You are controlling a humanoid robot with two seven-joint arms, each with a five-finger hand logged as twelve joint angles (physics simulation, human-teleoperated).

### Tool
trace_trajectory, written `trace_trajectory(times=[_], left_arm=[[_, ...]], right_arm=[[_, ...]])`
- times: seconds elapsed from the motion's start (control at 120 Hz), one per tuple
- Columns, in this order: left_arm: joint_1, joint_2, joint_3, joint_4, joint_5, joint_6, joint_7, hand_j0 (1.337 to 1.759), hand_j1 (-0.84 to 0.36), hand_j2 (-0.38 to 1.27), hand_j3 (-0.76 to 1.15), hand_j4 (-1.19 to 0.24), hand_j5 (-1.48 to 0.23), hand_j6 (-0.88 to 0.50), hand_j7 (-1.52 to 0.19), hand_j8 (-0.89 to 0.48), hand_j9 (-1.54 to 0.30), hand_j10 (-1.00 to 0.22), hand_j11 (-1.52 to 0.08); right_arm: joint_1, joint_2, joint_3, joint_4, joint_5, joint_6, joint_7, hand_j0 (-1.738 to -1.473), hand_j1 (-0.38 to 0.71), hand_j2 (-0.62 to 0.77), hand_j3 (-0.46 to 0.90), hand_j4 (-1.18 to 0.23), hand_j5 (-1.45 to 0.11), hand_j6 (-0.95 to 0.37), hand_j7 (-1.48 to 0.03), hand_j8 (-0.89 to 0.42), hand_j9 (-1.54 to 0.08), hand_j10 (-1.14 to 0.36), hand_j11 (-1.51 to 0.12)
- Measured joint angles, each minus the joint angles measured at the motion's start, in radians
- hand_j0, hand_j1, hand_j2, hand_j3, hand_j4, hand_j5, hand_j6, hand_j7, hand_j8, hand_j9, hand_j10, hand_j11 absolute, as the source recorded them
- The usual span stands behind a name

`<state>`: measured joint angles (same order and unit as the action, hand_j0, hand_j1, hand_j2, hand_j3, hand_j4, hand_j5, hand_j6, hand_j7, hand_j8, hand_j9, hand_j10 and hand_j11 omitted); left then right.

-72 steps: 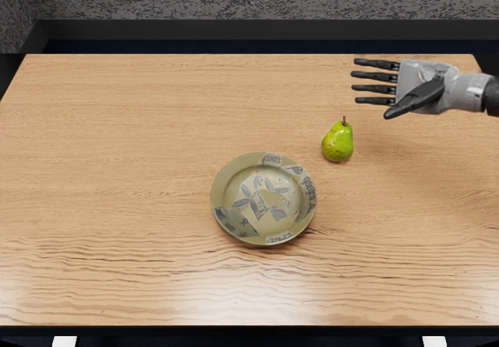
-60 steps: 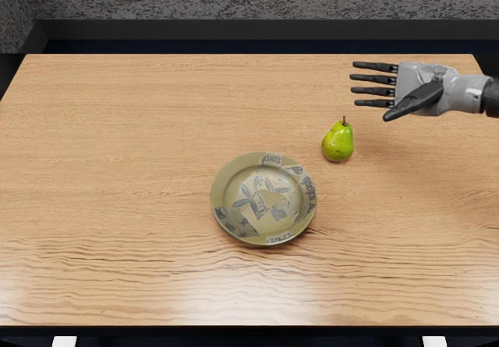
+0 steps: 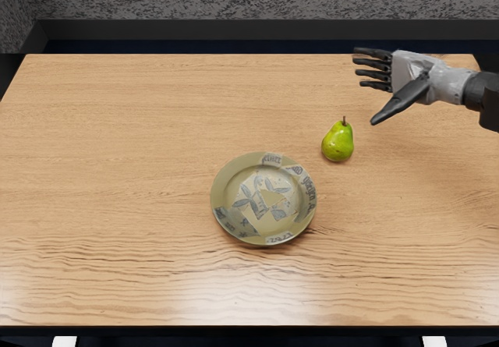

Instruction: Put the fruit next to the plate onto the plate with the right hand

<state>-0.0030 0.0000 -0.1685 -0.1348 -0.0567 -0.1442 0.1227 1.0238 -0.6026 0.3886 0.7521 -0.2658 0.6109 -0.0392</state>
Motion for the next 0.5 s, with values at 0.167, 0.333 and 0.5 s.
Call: trace_trajectory(times=[0.167,0.333,0.5], left_arm=[[0.0,0.0,0.0,0.001,0.0,0.0,0.0,1.658,0.35,0.0,0.0,0.0,0.0,0.0,0.0,0.0,0.0,0.0,0.0],[0.0,0.0,0.0,0.0,0.0,0.0,0.0,1.658,0.35,0.0,0.0,0.0,0.0,0.0,0.0,0.0,0.0,0.0,0.0],[0.0,0.0,0.0,0.0,0.0,0.0,0.0,1.658,0.35,0.0,0.0,0.0,0.0,0.0,0.0,0.0,0.0,0.0,0.0]], right_arm=[[-0.034,0.037,-0.009,-0.003,-0.073,0.0,0.042,-1.658,-0.35,0.0,0.0,0.0,0.0,0.0,0.0,0.0,0.0,0.0,0.0],[-0.052,0.065,-0.013,-0.007,-0.177,-0.01,0.184,-1.658,-0.35,0.0,0.0,0.0,0.0,0.0,0.0,0.0,0.0,0.0,0.0],[-0.077,0.091,-0.028,-0.009,-0.22,-0.067,0.25,-1.658,-0.35,0.0,0.0,0.0,0.0,0.0,0.0,0.0,0.0,0.0,0.0]])
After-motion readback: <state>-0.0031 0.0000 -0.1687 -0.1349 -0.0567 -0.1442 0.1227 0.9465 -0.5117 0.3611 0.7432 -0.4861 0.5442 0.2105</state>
